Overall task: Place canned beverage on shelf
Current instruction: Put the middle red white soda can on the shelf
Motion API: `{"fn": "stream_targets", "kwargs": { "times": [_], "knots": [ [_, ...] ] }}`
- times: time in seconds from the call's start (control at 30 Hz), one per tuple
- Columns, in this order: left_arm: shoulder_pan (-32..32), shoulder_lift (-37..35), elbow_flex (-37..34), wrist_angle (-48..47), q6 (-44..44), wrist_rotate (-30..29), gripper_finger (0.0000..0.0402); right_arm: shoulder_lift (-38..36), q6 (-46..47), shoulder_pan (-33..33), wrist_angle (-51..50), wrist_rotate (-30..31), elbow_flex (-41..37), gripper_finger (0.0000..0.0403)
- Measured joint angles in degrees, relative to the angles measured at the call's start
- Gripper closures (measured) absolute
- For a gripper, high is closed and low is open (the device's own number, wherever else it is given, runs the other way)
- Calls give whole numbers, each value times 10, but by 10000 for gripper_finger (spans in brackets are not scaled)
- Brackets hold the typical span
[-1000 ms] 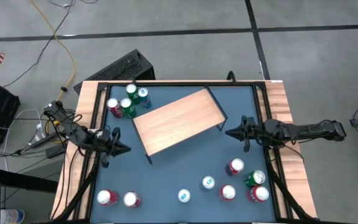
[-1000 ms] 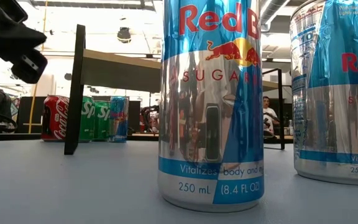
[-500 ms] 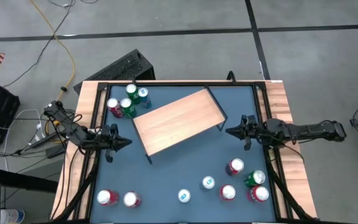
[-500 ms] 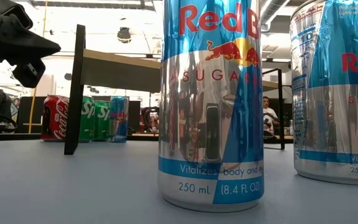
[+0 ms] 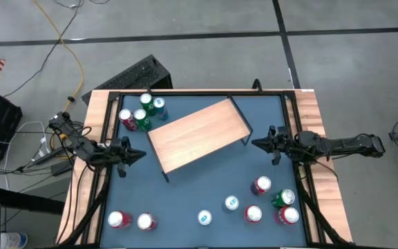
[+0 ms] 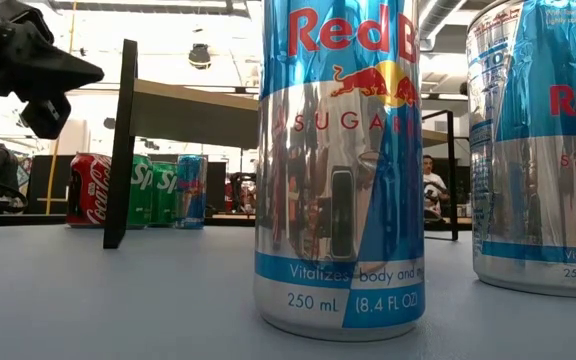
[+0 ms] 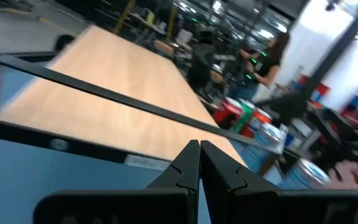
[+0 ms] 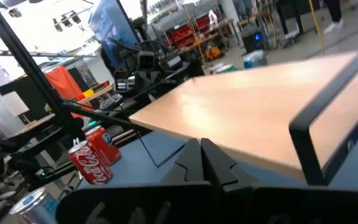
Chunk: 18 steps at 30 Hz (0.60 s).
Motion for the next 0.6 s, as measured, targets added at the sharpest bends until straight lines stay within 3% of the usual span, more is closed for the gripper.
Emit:
{"fn": "stream_targets", "kwargs": {
  "times": [0.27, 0.6],
  "knots": [
    [0, 0, 0, 0, -1, -13, 401, 0, -65, 0, 45, 34, 0, 403],
    [0, 0, 0, 4, 2, -24, 401, 0, -74, 0, 36, 41, 0, 403]
  ]
}}
